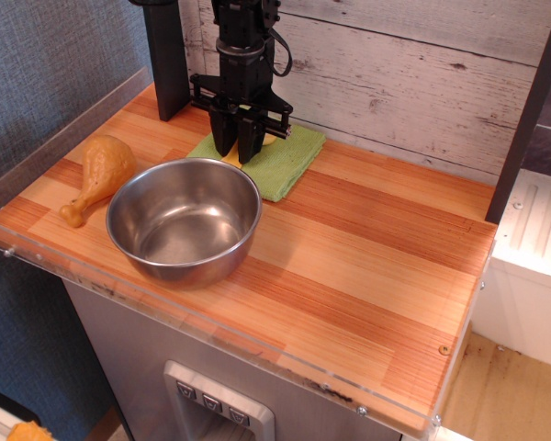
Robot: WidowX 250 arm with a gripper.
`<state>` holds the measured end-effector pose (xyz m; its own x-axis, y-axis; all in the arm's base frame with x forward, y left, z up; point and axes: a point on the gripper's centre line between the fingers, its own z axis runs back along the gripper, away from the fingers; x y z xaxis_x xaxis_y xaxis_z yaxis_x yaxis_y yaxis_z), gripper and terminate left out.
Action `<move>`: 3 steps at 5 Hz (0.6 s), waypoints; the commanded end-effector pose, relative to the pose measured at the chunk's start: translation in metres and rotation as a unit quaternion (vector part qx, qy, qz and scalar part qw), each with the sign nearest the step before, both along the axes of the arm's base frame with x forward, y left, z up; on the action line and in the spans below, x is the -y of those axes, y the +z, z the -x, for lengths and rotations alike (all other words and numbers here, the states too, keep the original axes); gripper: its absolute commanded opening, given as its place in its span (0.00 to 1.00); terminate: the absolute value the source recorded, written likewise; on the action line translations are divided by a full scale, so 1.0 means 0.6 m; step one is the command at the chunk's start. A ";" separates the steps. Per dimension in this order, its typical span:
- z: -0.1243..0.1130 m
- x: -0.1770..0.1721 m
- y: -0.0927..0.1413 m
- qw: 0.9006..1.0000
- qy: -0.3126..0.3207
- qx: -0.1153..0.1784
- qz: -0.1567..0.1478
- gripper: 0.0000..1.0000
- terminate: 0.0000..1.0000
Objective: Put yellow brush between silver bowl and right edge of counter
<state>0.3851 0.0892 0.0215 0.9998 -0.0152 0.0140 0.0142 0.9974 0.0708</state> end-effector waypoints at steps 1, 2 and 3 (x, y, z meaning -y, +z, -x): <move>-0.006 -0.009 0.082 0.998 0.000 0.062 0.016 0.00 0.00; 0.003 -0.004 0.123 0.995 -0.005 0.094 0.029 0.00 0.00; 0.010 0.007 0.130 0.994 -0.015 0.100 0.034 0.00 0.00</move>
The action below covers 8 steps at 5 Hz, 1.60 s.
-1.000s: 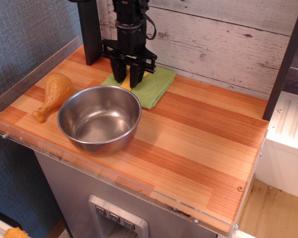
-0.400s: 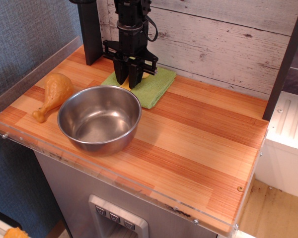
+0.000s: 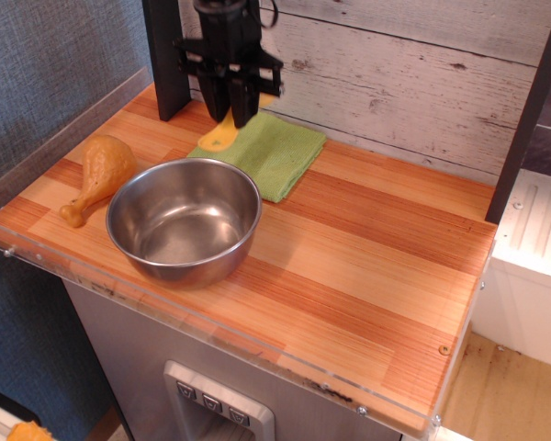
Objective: Put yellow brush between silver bowl and right edge of counter
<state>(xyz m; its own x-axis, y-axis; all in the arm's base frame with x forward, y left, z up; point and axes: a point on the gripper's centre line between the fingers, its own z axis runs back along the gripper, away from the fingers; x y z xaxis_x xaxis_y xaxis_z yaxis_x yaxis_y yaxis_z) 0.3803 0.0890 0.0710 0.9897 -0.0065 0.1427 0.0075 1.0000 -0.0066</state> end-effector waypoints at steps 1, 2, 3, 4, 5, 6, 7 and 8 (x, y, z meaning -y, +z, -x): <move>0.014 0.069 0.063 0.997 -0.067 0.043 0.001 0.00 0.00; 0.054 0.141 0.078 0.993 -0.108 0.042 0.003 0.00 0.00; 0.102 0.206 0.079 0.989 -0.141 0.035 0.010 0.00 0.00; 0.142 0.253 0.064 0.988 -0.151 0.010 0.033 0.00 0.00; 0.166 0.266 0.031 0.989 -0.137 -0.014 0.053 0.00 0.00; 0.157 0.273 -0.017 0.990 -0.123 -0.026 0.059 0.00 0.00; 0.159 0.260 -0.045 0.995 -0.082 -0.030 0.049 0.00 0.00; 0.175 0.258 -0.069 0.997 -0.070 -0.021 0.025 0.00 0.00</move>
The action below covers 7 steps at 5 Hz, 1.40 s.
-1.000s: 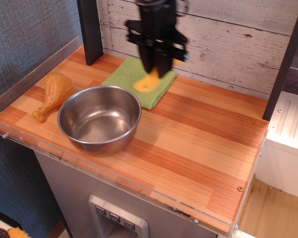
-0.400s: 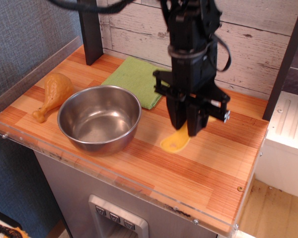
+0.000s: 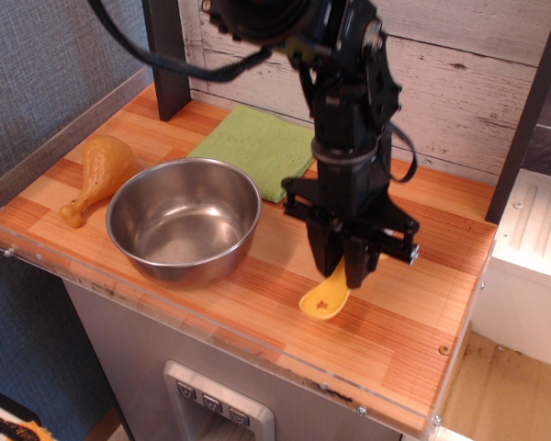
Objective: Put yellow brush between silver bowl and right edge of counter
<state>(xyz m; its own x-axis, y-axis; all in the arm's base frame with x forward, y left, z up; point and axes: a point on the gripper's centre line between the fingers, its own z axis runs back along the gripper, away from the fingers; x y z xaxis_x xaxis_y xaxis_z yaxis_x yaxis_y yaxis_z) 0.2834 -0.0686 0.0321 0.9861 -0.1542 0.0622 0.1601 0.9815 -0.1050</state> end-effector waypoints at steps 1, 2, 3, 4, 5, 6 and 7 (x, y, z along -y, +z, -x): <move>0.030 0.001 -0.023 0.998 -0.015 0.019 -0.053 0.00 0.00; 0.034 0.003 -0.006 0.995 -0.047 0.030 -0.078 1.00 0.00; 0.034 -0.017 0.050 0.993 -0.047 0.068 -0.086 1.00 0.00; 0.054 -0.064 0.124 0.994 -0.036 0.090 -0.058 1.00 0.00; 0.070 -0.086 0.154 0.996 -0.023 0.080 -0.025 1.00 0.00; 0.084 -0.096 0.146 0.998 -0.017 0.059 -0.009 1.00 0.00; 0.084 -0.096 0.146 0.998 -0.017 0.059 -0.009 1.00 0.00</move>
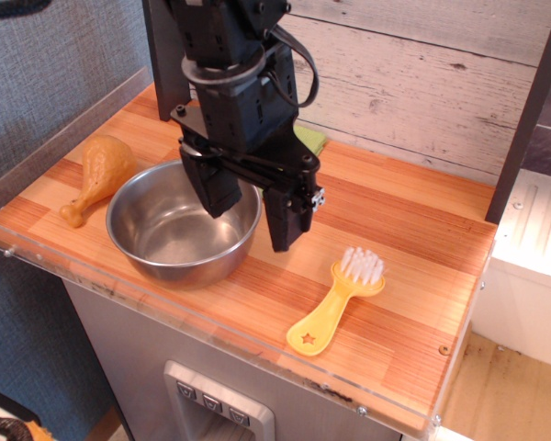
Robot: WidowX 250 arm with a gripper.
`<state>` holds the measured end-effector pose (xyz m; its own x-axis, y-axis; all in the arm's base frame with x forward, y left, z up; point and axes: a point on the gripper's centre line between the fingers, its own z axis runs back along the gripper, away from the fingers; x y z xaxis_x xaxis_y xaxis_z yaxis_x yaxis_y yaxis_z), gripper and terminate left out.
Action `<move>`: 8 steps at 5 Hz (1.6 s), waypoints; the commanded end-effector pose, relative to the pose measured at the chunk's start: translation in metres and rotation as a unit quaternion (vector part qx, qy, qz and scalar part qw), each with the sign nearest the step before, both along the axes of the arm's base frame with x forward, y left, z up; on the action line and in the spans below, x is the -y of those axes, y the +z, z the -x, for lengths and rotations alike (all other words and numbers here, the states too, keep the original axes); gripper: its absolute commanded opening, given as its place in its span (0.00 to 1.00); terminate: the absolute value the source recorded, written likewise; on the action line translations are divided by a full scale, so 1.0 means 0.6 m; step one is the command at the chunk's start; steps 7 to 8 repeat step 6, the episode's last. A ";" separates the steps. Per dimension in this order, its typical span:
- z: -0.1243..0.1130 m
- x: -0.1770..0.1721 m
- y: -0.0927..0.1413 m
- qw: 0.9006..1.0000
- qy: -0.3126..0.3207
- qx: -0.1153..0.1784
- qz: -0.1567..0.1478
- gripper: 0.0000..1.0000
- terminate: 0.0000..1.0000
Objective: Put yellow brush between silver bowl and right edge of counter
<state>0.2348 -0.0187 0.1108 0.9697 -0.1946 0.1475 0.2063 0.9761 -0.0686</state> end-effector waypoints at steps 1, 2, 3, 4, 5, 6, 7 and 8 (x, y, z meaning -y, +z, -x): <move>0.003 -0.013 0.015 1.000 0.002 0.013 0.001 1.00 0.00; 0.003 -0.013 0.015 1.000 0.002 0.013 0.001 1.00 0.00; 0.003 -0.013 0.015 1.000 0.002 0.013 0.001 1.00 0.00; 0.003 -0.013 0.015 1.000 0.002 0.013 0.001 1.00 0.00; 0.003 -0.013 0.015 1.000 0.002 0.013 0.001 1.00 0.00; 0.003 -0.013 0.015 1.000 0.002 0.013 0.001 1.00 1.00; 0.003 -0.013 0.015 1.000 0.002 0.013 0.001 1.00 1.00; 0.003 -0.013 0.015 1.000 0.002 0.013 0.001 1.00 1.00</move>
